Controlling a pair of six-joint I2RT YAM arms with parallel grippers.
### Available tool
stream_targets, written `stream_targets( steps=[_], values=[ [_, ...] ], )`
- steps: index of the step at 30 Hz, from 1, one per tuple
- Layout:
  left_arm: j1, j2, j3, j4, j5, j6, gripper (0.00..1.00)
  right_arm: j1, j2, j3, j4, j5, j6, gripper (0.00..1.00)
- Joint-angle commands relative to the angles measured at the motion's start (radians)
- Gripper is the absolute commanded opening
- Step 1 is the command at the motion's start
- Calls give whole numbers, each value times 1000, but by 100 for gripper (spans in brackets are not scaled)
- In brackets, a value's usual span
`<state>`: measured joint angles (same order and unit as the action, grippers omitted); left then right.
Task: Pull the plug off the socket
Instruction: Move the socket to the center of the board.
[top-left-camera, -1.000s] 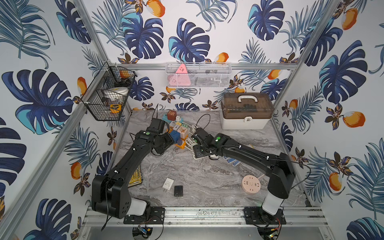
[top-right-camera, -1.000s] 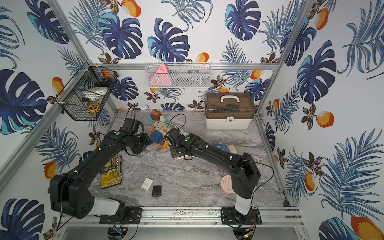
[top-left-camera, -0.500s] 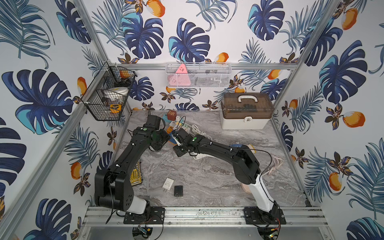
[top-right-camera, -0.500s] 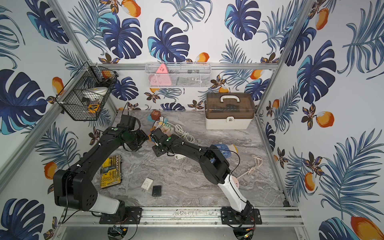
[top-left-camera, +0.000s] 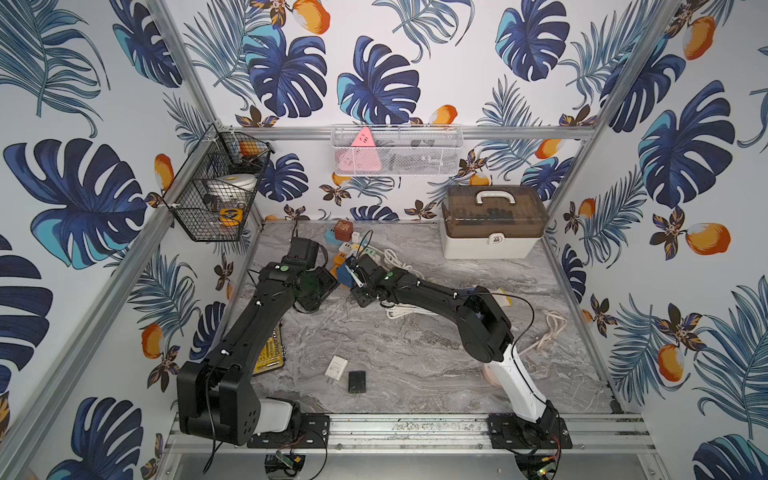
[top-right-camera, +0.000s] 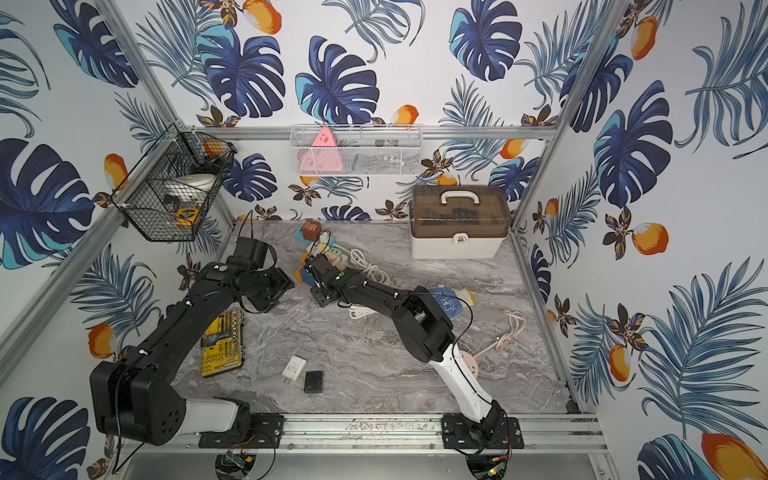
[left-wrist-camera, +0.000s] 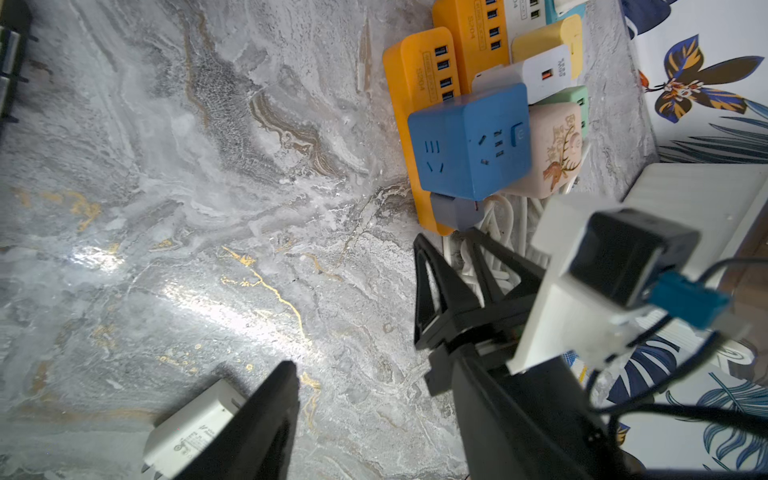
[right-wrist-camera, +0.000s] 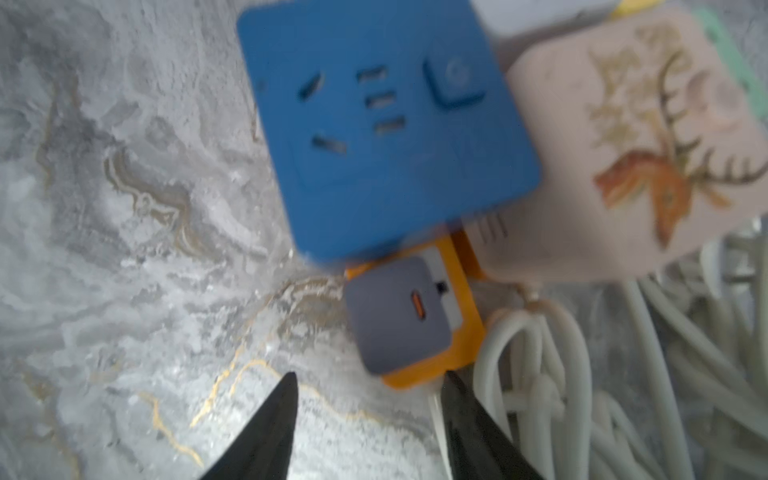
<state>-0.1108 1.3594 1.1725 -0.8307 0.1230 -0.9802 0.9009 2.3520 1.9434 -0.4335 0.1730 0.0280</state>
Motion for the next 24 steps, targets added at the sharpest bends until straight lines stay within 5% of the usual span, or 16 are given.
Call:
stream_targets(
  steps=[1, 24],
  values=[
    [-4, -14, -1, -14, -18, 7, 66, 3, 36, 41, 7, -23, -47, 52],
    [-20, -38, -20, -39, -41, 26, 66, 6, 54, 41, 70, -22, -51, 21]
  ],
)
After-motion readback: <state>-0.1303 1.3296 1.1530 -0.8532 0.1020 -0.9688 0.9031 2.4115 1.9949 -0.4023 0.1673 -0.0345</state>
